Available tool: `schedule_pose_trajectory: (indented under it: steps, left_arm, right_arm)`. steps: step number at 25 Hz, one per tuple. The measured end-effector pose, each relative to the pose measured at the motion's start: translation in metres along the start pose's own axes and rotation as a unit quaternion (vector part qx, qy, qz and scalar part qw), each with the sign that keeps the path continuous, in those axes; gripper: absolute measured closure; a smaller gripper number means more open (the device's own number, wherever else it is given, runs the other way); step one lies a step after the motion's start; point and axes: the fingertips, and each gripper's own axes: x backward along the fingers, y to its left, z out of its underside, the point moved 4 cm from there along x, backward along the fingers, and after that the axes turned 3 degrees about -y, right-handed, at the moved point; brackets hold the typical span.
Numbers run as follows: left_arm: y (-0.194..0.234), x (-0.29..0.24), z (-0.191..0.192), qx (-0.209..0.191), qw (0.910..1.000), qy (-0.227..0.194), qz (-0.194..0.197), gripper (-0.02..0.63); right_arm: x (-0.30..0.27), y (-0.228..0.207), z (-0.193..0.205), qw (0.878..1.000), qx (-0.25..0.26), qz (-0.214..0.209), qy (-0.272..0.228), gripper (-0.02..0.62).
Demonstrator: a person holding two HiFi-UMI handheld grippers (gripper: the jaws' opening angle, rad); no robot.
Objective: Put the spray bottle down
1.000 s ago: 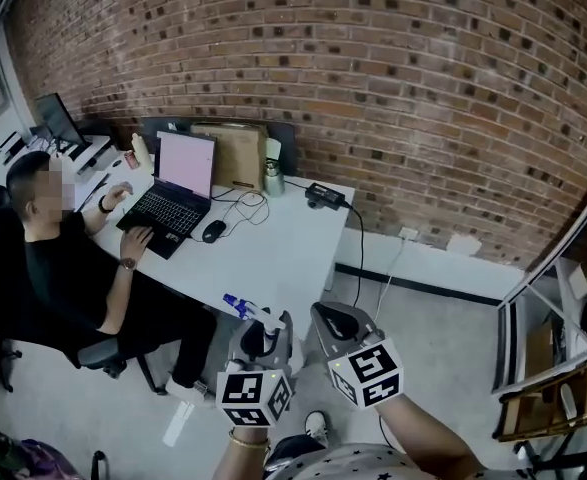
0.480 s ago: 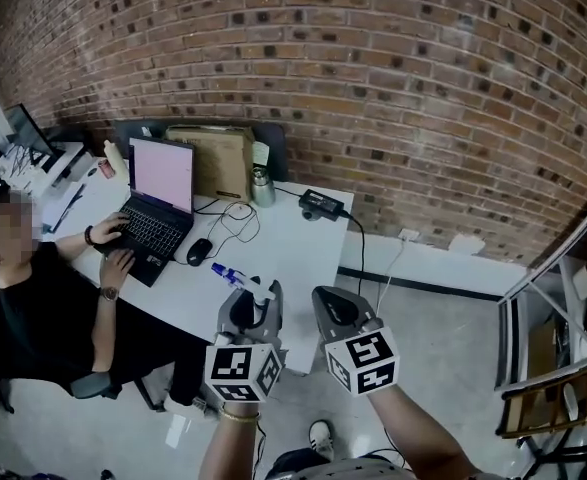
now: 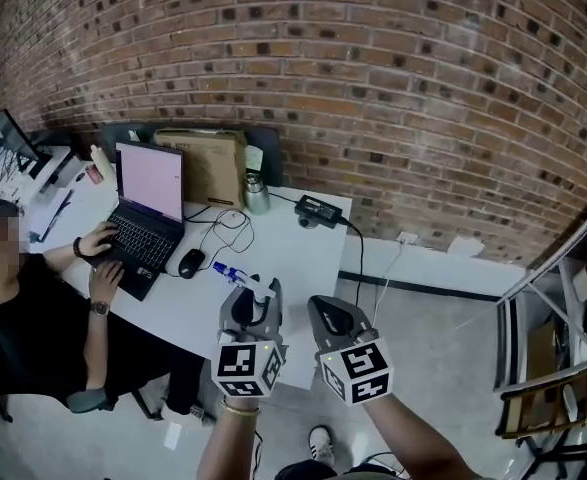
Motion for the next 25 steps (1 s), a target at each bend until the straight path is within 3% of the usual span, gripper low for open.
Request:
schedule_pose_trajectory:
  steps: [14, 19, 25]
  left_arm:
    - [0.007, 0.009, 0.01, -0.008, 0.9991, 0.032, -0.026, 0.476]
    - [0.006, 0.014, 0.016, -0.01, 0.9983, 0.052, -0.026, 0.406]
    - [0.006, 0.029, 0.018, 0.003, 0.9971, 0.063, -0.043, 0.374]
  right_arm:
    - [0.012, 0.007, -0.002, 1.0, -0.003, -0.001, -0.005, 0.597]
    - [0.019, 0.014, -0.002, 1.0, 0.001, -0.007, -0.007, 0.597]
    - [0.031, 0.021, -0.003, 1.0, 0.008, -0.011, -0.005, 0.597]
